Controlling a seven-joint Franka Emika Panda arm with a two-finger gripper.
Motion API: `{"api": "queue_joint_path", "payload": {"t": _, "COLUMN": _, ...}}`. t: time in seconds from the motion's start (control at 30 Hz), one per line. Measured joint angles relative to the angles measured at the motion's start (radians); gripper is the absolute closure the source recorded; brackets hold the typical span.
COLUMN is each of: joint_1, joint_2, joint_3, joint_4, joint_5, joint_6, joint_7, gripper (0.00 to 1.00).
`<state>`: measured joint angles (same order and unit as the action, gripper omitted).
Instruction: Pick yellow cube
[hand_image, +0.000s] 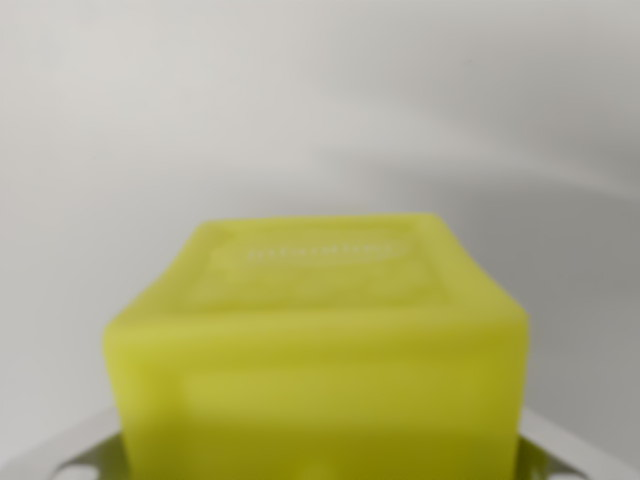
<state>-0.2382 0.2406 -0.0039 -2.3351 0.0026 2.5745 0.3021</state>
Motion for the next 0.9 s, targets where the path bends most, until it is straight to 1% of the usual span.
{"api": "queue_joint_path", "payload": {"t": 0.43, "joint_1": 0.0, "joint_2": -0.071, "joint_3": 0.0, "joint_4": 0.006, "joint_5": -0.001, "joint_6": -0.078, "joint_7": 0.001, "gripper": 1.0}}
{"api": "queue_joint_path", "payload": {"t": 0.9, "joint_1": 0.0, "joint_2": -0.141, "joint_3": 0.0, "joint_4": 0.022, "joint_5": -0.001, "joint_6": -0.164, "joint_7": 0.001, "gripper": 1.0}}
